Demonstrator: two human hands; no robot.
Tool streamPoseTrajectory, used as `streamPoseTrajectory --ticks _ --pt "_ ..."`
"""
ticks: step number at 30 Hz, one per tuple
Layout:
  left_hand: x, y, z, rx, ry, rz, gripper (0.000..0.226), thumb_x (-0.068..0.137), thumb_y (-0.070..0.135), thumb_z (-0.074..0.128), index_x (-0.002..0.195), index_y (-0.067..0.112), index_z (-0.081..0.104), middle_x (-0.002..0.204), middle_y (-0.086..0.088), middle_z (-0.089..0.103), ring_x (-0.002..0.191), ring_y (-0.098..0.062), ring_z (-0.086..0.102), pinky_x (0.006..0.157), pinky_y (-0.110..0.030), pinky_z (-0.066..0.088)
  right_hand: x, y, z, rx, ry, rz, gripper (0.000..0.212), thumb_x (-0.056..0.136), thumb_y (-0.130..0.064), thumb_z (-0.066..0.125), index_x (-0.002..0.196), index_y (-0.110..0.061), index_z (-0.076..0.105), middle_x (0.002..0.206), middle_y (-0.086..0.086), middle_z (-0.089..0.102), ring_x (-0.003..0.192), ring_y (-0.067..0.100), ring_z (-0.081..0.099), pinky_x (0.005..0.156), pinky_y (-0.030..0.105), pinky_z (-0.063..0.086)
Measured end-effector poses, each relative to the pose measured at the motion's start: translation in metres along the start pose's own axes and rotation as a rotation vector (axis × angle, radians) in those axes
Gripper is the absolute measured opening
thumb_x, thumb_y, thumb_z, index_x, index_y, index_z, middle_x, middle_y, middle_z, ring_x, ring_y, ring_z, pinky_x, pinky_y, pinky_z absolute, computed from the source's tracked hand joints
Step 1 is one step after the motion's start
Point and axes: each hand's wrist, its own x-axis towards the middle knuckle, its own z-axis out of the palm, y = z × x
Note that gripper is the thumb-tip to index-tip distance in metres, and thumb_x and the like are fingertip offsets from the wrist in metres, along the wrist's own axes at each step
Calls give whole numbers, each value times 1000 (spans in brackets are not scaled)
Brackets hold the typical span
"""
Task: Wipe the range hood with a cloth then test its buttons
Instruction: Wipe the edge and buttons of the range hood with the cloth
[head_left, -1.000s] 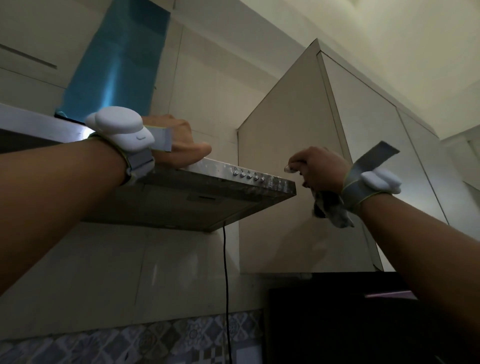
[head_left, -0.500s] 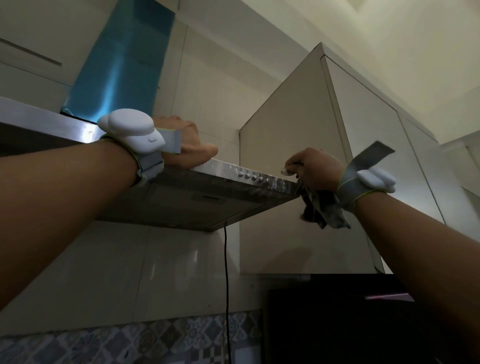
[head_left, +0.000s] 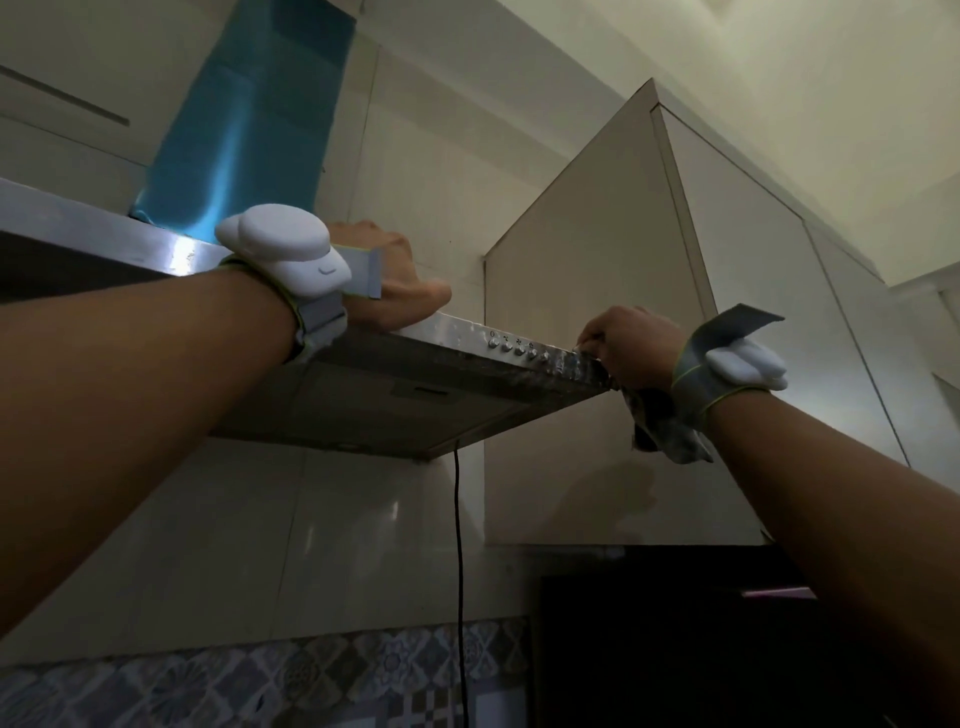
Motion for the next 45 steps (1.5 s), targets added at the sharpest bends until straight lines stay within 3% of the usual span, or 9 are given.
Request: streamPoseTrajectory --ticks 9,14,20,24,29,33,37,43,45 --pt "-1 -3 2 30 73 5 56 94 62 36 67 14 44 83 -12 46 74 -25 42 72 -29 32 0 -5 -6 111 -2 -84 23 95 -23 53 105 -23 74 110 -1 70 101 22 62 86 29 46" --pt "-4 -1 -1 11 -5 -8 72 62 74 20 83 10 47 89 -12 42 81 -25 40 76 -32 31 -1 -1 -17 188 50 -87 21 95 -24 57 106 -20 74 104 3 72 92 20 64 80 25 44" --pt "1 -2 1 -8 37 -24 52 95 58 38 85 8 48 88 -12 45 79 -25 43 74 -30 33 2 -9 -2 47 10 -27 24 95 -21 53 106 -23 74 112 1 70 104 24 61 87 31 47" --pt "-3 -2 1 -16 9 -5 54 91 64 39 68 16 41 88 -12 44 75 -22 40 70 -28 32 5 -11 -2 72 4 -58 22 93 -20 55 102 -24 75 107 -1 71 100 23 63 88 33 50" --pt "-3 3 -3 -57 -43 -28 53 55 68 24 60 17 34 84 -13 45 78 -27 43 76 -32 33 2 -5 -14 243 36 -89 18 93 -24 60 101 -20 75 91 -5 70 89 16 63 80 22 40" --pt "3 -1 2 -22 -3 -21 56 88 66 40 61 17 35 79 -11 44 78 -26 44 71 -29 34 5 -8 -4 117 -8 -46 23 95 -26 56 109 -21 74 113 0 70 108 24 60 93 30 44" --pt "0 2 -1 -48 -34 -29 43 61 59 28 59 16 34 81 -13 44 77 -26 42 76 -32 34 6 -13 -1 99 -32 -40 23 95 -26 55 107 -21 74 113 3 71 107 27 61 93 34 48" --pt "-3 1 -1 -31 -11 -16 49 67 65 29 59 17 34 84 -13 45 77 -27 43 76 -32 34 6 -16 -4 97 -23 -74 23 95 -26 54 106 -23 74 114 2 70 109 27 60 94 36 48" --pt "-3 -1 1 -3 30 -18 57 86 66 37 58 17 37 75 -11 43 68 -25 41 71 -31 34 5 -18 -5 101 -21 -86 23 95 -27 54 106 -23 74 114 2 70 109 28 59 96 38 48"
